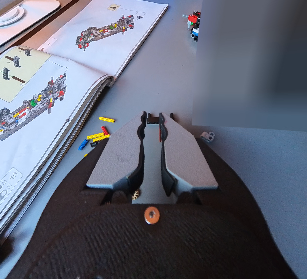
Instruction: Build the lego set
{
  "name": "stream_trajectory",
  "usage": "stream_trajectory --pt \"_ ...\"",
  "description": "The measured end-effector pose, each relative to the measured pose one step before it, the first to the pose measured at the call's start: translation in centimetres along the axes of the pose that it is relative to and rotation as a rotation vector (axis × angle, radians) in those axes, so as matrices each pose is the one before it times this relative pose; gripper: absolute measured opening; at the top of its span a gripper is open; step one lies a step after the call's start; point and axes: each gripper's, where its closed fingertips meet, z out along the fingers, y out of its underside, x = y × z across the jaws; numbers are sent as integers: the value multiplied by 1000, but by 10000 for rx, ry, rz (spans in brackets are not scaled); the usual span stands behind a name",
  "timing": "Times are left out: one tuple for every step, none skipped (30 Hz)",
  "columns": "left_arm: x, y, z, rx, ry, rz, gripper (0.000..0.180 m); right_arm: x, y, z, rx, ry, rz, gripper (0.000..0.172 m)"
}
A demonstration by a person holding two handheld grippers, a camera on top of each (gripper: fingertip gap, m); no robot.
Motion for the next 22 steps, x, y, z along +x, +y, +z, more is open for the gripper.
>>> stream_trajectory --pt "-7 28 8 -10 -1 -5 13 -12 -1 -7 4 -5 -6 15" --pt "14 13 8 -7 6 -1 13 -21 3 4 -7 -4 -8 15" --pt "10 4 0 -4 1 6 13 -10 -3 7 -3 1 -15 15" --pt "2 -3 -10 -4 -6 17 13 -11 -4 9 -1 5 -19 15" --pt "2 -4 -13 -2 -10 21 13 -13 5 2 1 3 -17 15" --pt "0 -20 -14 4 -12 18 12 -8 -12 1 3 -2 -10 15" --pt "-6 -11 -11 5 -11 10 12 -1 -11 5 8 -2 -3 14" --pt "-9 -20 -17 7 -7 2 12 4 -12 -4 8 -2 4 14" --pt "-15 3 -3 0 -3 -3 12 6 -12 -15 8 -4 11 14" --pt "-13 13 10 -7 1 -4 12 3 -13 -5 8 -5 13 14" --pt "-15 23 14 -8 -1 -4 12 7 -5 -12 10 -5 11 14" --pt "8 33 20 -11 5 -3 12 10 -16 -4 10 -2 9 14" --pt "0 35 23 -14 6 -4 12 8 -12 -14 9 -3 9 14" --pt "4 27 27 -8 9 -3 12 0 1 -4 6 -4 9 14" --pt "20 29 22 -8 14 -4 12 8 -13 -5 8 -3 10 14" --pt "3 16 22 -7 8 -5 12 9 -8 -10 12 -3 12 14" --pt "5 36 31 -9 7 -8 12 11 -18 -22 12 -6 14 14" --pt "-3 28 32 -13 11 -13 12 -4 -15 -12 12 -5 11 14" --pt "20 41 29 -12 17 -11 12 8 -17 -11 13 1 4 14" --pt "6 29 30 -13 8 -2 12 -1 -6 -15 7 0 2 14" --pt "4 34 21 -13 -3 4 12 3 -1 -1 -1 -4 2 14" --pt "12 12 8 -6 8 5 12 -5 0 9 -2 -3 0 14"
